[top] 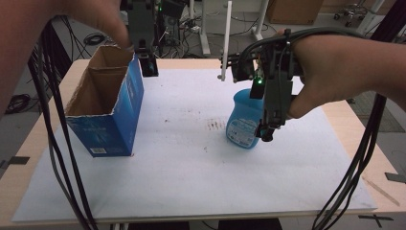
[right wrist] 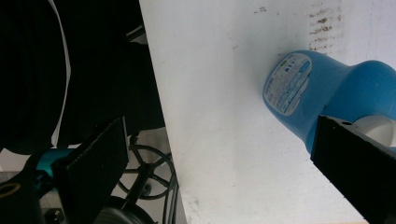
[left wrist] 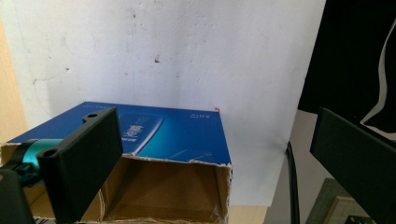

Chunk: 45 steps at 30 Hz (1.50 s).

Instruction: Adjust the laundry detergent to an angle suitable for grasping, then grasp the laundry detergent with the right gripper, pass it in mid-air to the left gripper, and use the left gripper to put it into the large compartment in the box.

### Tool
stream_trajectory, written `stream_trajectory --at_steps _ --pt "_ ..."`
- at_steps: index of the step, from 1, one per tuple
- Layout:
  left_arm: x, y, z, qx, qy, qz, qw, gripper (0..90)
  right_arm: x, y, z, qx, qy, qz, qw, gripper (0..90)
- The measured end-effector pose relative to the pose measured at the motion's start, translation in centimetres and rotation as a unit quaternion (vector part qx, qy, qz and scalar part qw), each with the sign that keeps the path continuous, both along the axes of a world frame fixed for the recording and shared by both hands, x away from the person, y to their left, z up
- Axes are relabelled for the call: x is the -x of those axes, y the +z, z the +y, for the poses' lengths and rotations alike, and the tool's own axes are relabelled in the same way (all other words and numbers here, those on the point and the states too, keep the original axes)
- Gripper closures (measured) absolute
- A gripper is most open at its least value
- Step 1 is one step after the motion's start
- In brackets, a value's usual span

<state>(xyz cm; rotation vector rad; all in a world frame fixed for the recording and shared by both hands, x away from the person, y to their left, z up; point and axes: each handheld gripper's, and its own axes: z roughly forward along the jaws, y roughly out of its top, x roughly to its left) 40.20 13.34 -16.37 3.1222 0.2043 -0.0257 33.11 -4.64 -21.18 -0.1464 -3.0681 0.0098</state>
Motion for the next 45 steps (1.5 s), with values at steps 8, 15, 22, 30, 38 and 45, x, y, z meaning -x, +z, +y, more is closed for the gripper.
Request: stream_trajectory --at_steps 8,15,22,30,38,45 --pt "-0.1 0.0 0.1 -0.001 -0.004 0.002 1.0 2.3 -0.1 0.0 0.1 -0.002 -0.002 -0.002 1.0 3.5" --pt "-0.2 -0.1 0.2 0.002 -0.007 0.002 1.0 2.3 -0.2 0.0 0.2 0.001 -0.006 -0.001 1.0 3.5" --pt "-0.2 -0.1 0.1 0.003 -0.009 0.002 1.0 2.3 -0.2 0.0 0.3 0.003 -0.001 -0.004 1.0 3.5" --pt "0.0 -0.1 -0.1 0.006 -0.009 -0.002 0.9999 2.3 0.3 0.0 -0.1 0.008 -0.007 -0.005 0.9999 3.5" --pt "0.3 0.0 0.0 0.001 -0.005 -0.002 1.0 2.3 0.6 0.2 -0.4 0.0 -0.012 -0.008 0.9999 3.5" --pt "0.5 0.1 0.3 0.0 0.0 -0.003 1.0 2.3 0.4 0.2 -1.3 -0.013 -0.015 -0.015 0.9997 3.5"
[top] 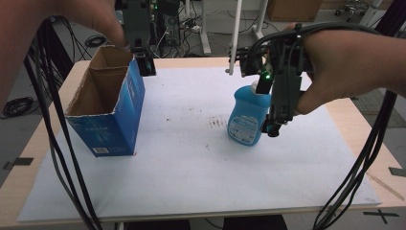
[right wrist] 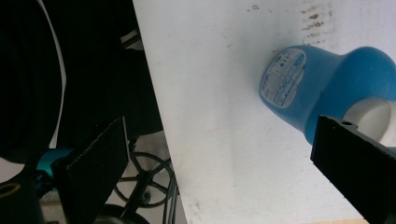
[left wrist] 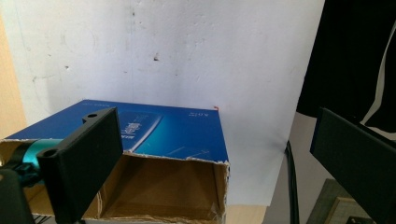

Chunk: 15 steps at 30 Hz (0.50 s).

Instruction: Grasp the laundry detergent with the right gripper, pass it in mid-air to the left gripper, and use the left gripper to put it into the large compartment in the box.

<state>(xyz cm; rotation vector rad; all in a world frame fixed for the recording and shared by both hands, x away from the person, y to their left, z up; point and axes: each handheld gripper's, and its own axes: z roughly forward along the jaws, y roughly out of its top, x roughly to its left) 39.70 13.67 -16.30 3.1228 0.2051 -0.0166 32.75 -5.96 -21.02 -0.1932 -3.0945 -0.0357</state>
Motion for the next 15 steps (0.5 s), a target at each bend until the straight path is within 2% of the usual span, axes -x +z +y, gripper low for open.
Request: stream_trajectory --at_steps 1,2,3,7,10,15 --pt "0.0 0.0 0.1 0.0 0.0 0.0 1.0 2.3 0.1 0.0 -0.3 -0.003 -0.009 0.0 1.0 3.4" --pt "0.1 -0.1 0.1 0.0 0.002 0.0 1.0 2.3 -0.1 -0.1 -0.7 -0.005 -0.003 -0.001 1.0 3.5" --pt "0.1 -0.1 0.1 -0.001 0.001 0.0 1.0 2.3 0.0 -0.2 -1.0 -0.009 -0.018 0.0 0.9998 3.5" --pt "0.2 -0.2 0.1 0.0 0.005 0.0 1.0 2.3 -0.2 -0.6 -3.0 -0.026 -0.039 -0.001 0.9989 3.5" --pt "0.3 -0.1 0.0 0.0 0.002 -0.001 1.0 2.3 -0.4 -1.0 -4.6 -0.039 -0.059 0.001 0.9975 3.5" --pt "0.3 -0.2 -0.1 -0.002 0.0 -0.001 1.0 2.3 -1.0 -2.0 -7.5 -0.063 -0.091 -0.012 0.9938 3.5"
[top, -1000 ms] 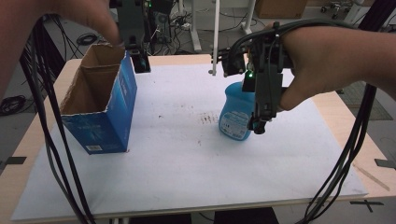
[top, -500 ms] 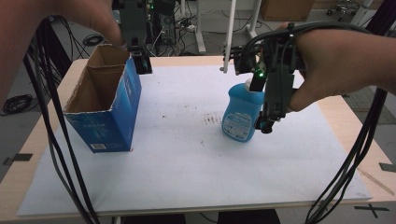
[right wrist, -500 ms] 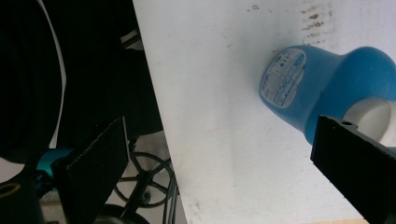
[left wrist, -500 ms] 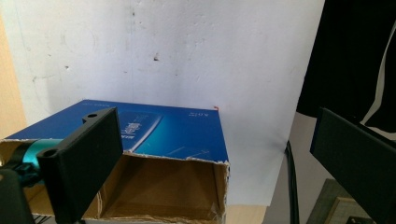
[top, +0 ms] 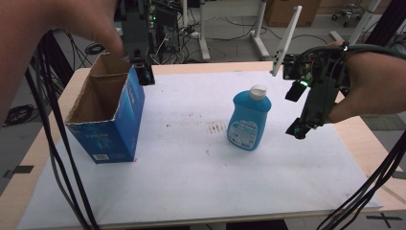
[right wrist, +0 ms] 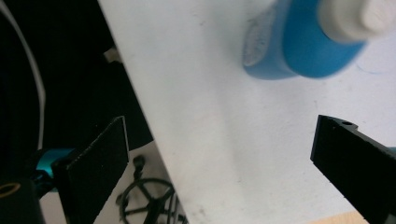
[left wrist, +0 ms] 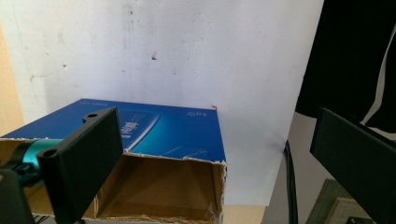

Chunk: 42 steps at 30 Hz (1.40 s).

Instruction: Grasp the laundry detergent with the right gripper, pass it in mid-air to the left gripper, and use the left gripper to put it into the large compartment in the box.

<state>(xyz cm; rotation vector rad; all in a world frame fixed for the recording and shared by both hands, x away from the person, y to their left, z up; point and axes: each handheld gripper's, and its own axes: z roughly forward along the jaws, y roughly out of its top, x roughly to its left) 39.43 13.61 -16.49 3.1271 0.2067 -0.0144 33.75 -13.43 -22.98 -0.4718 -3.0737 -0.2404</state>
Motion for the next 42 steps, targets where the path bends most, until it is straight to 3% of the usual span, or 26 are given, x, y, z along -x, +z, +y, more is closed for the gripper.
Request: stream_trajectory --at_steps 8,18,29,30,31,32,38,39,41,42 --pt "-0.2 -0.2 -0.2 0.001 0.0 0.0 1.0 2.3 -0.7 -1.7 -3.8 -0.053 -0.043 -0.02 0.9974 3.5" --pt "-0.3 -0.3 -0.4 -0.003 0.0 0.002 1.0 2.3 -0.9 -4.3 -5.9 -0.123 -0.072 -0.04 0.989 3.5" --pt "-0.3 -0.4 -0.6 -0.002 0.001 0.003 1.0 2.3 -1.1 -7.1 -6.5 -0.194 -0.104 -0.062 0.9735 3.5" --pt "-0.3 -0.4 -0.6 -0.002 0.001 0.003 1.0 2.3 -1.1 -7.1 -6.5 -0.194 -0.104 -0.062 0.9735 3.5" --pt "-0.3 -0.3 -0.6 -0.003 0.001 0.002 1.0 2.3 -1.5 -8.0 -6.3 -0.212 -0.108 -0.064 0.9693 3.5" --pt "-0.2 -0.4 -0.6 -0.002 0.001 0.002 1.0 2.3 -1.5 -8.3 -6.2 -0.215 -0.112 -0.067 0.9679 3.5" --pt "-0.1 -0.1 -0.5 0.008 -0.001 0.001 1.0 2.3 -1.8 -9.6 -5.8 -0.228 -0.117 -0.065 0.9642 3.4" --pt "-0.1 0.0 -0.5 0.011 0.001 0.0 0.9999 2.3 -1.9 -10.3 -5.5 -0.236 -0.121 -0.063 0.9621 3.5" --pt "-0.1 0.0 -0.4 0.011 0.002 0.0 0.9999 2.3 -2.0 -10.6 -5.5 -0.239 -0.122 -0.064 0.9612 3.5" --pt "-0.1 0.0 -0.4 0.011 0.002 0.0 0.9999 2.3 -2.2 -11.1 -5.3 -0.247 -0.128 -0.064 0.9585 3.5"
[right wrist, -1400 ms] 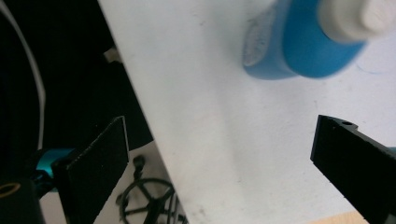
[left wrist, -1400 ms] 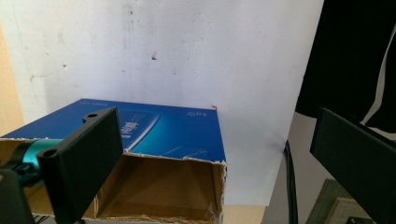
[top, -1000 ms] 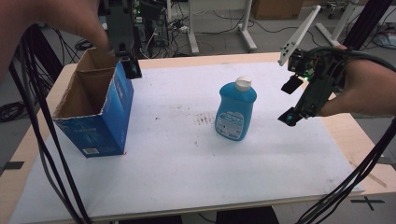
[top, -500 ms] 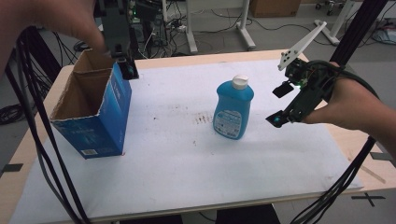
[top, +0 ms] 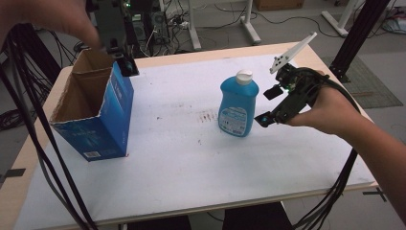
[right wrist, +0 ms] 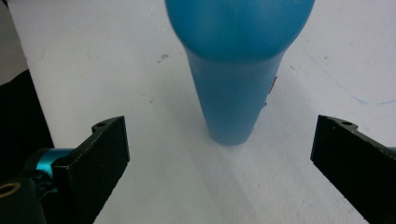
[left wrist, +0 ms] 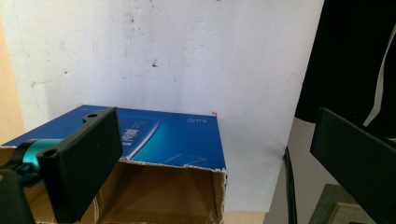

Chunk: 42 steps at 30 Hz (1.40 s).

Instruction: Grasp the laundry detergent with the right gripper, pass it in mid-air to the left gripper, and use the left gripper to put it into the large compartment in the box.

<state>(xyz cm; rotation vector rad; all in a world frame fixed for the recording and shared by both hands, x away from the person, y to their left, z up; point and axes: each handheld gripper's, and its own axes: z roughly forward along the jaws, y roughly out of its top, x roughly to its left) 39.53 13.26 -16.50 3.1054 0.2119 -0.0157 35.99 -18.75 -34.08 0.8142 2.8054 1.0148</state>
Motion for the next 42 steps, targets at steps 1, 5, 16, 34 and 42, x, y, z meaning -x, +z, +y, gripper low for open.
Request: stream_trajectory --at_steps 1,5,16,34,42 --pt "0.0 0.0 0.0 -0.003 0.0 0.001 1.0 2.3 0.0 0.0 0.0 0.0 0.0 0.0 1.0 3.5" --pt "-0.1 -0.2 0.1 -0.007 -0.001 0.002 1.0 2.3 -0.5 -1.0 0.3 -0.022 -0.01 -0.002 0.9997 3.4" --pt "-0.2 -0.4 0.0 -0.009 0.0 0.004 1.0 2.3 -1.1 -2.8 1.2 -0.052 -0.02 0.0 0.9985 3.5" --pt "-0.2 -0.7 -0.5 -0.009 -0.004 0.004 0.9999 2.3 -1.3 -4.7 2.3 -0.097 -0.039 -0.024 0.9942 3.5" --pt "-0.3 -0.7 -0.8 -0.01 -0.009 0.006 0.9999 2.3 -1.3 -5.1 2.3 -0.109 -0.052 -0.042 0.9918 3.5"
